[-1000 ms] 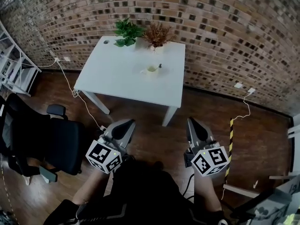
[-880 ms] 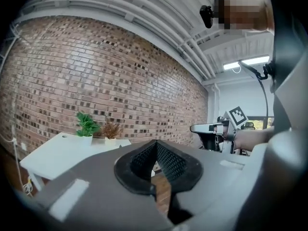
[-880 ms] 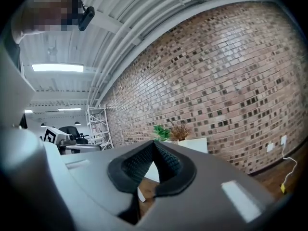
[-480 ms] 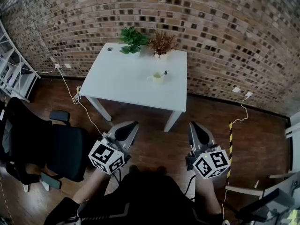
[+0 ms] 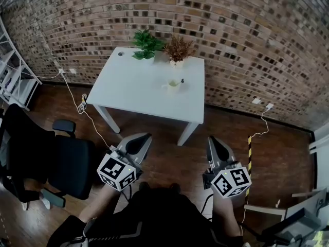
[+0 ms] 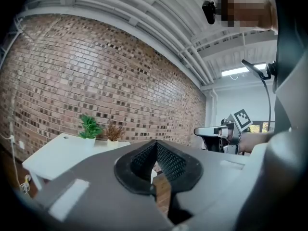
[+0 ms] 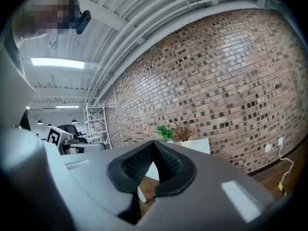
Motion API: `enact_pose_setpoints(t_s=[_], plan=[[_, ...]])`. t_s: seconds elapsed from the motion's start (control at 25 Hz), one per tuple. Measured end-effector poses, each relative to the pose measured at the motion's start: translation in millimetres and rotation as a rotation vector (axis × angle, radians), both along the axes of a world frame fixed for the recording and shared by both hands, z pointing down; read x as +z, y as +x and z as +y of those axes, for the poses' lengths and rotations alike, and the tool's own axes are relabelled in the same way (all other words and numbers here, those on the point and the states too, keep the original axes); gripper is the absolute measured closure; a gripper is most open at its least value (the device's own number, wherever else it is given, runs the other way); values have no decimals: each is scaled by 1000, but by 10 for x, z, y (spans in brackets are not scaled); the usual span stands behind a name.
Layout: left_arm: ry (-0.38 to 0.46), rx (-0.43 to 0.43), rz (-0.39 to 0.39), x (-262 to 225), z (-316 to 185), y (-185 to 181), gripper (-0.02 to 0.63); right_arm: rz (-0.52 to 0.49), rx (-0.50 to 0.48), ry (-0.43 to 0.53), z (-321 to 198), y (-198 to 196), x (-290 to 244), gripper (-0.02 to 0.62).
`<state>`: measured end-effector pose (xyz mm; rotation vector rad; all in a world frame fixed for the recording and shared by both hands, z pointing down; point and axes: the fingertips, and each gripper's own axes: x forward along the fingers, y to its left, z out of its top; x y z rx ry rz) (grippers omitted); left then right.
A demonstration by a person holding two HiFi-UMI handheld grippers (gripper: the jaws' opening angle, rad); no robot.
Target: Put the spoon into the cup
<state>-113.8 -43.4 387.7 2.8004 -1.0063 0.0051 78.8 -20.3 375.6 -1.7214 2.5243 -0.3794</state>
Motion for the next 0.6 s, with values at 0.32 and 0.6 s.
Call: enact_pose_setpoints(t_s=[0.32, 0.6], plan=[[6, -2, -6, -11, 100, 43, 612, -4, 5, 4, 39, 48, -9, 590], [12, -16, -5, -35, 172, 84, 612, -7, 11, 8, 59, 103, -37, 589]])
